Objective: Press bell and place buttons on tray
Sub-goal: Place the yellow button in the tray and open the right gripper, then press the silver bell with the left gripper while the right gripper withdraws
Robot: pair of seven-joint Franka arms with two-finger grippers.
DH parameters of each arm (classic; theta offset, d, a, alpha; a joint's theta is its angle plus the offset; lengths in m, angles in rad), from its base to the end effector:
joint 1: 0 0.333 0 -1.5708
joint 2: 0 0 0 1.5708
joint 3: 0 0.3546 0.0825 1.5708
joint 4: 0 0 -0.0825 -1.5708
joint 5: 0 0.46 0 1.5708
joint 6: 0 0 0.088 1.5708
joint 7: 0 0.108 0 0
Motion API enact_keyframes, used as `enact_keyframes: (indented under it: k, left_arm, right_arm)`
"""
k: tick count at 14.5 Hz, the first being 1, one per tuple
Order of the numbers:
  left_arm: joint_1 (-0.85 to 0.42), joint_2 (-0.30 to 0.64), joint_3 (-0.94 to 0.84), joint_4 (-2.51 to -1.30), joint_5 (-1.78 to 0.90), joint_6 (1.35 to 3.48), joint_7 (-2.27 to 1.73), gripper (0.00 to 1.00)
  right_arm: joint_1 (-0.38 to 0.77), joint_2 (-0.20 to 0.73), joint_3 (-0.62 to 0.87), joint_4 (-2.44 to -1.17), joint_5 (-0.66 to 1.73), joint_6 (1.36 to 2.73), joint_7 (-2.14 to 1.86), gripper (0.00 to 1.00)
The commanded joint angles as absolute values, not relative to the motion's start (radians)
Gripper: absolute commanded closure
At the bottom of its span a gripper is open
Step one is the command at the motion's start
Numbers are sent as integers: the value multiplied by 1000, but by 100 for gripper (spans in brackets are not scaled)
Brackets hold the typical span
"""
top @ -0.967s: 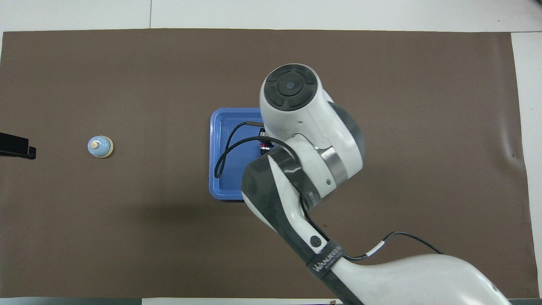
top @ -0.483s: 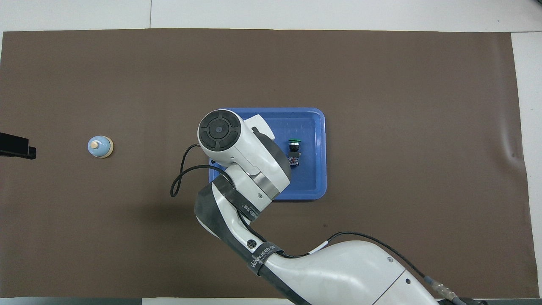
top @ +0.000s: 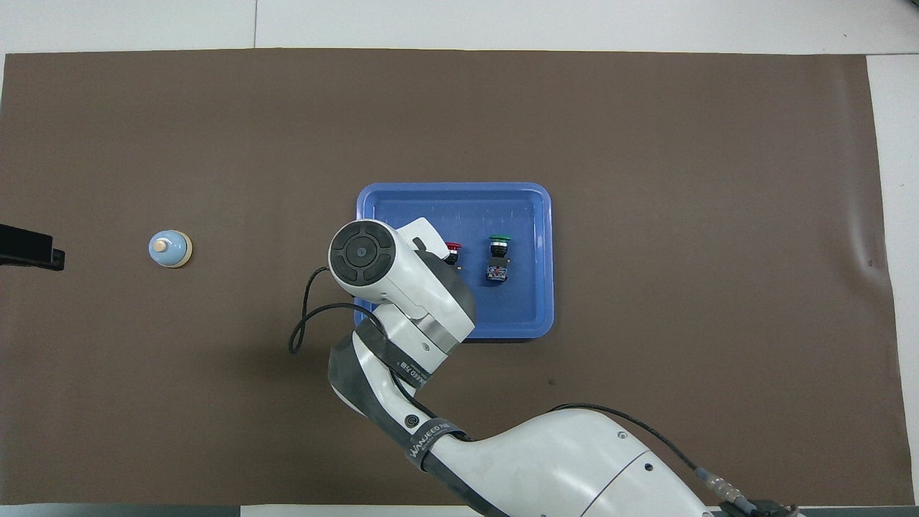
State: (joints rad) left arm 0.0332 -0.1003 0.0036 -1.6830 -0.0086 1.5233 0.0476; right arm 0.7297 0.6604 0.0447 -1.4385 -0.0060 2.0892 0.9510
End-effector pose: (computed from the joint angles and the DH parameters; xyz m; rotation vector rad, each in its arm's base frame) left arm 0.5886 0.0208 0.6581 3.1287 -0.0172 -0.0923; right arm 0.5827 0.5605 0.2935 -3.1207 0.2861 0.0357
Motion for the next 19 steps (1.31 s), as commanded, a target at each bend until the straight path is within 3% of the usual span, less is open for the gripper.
enact_keyframes:
  k: [1,2,3,4,5,11,17,19]
  left_arm:
    - [34,-127,6,-1713,2,1526,57,0]
    - [34,-126,6,-1713,2,1529,57,13]
    - [34,-120,6,-1712,2,1531,58,46]
    - [34,-114,6,-1713,2,1537,58,86]
    - [37,-109,5,-1721,2,1554,57,100]
    - [38,-81,5,-1893,2,1779,66,100]
    - [40,107,6,-1956,2,2046,98,100]
    - [57,118,6,-1997,2,2130,101,100]
  right_arm:
    - [733,624,40,-1453,0,2079,980,0]
    - [721,608,38,-1447,2,2045,980,0]
    - [715,585,31,-1445,8,2014,977,0]
    - [691,553,25,-1443,9,1984,974,0]
    - [648,523,25,-1445,9,1953,971,0]
    - [343,350,25,-1447,12,1755,567,0]
    - [112,229,23,-1462,0,1602,220,0]
    - [52,177,23,-1465,2,1551,112,0]
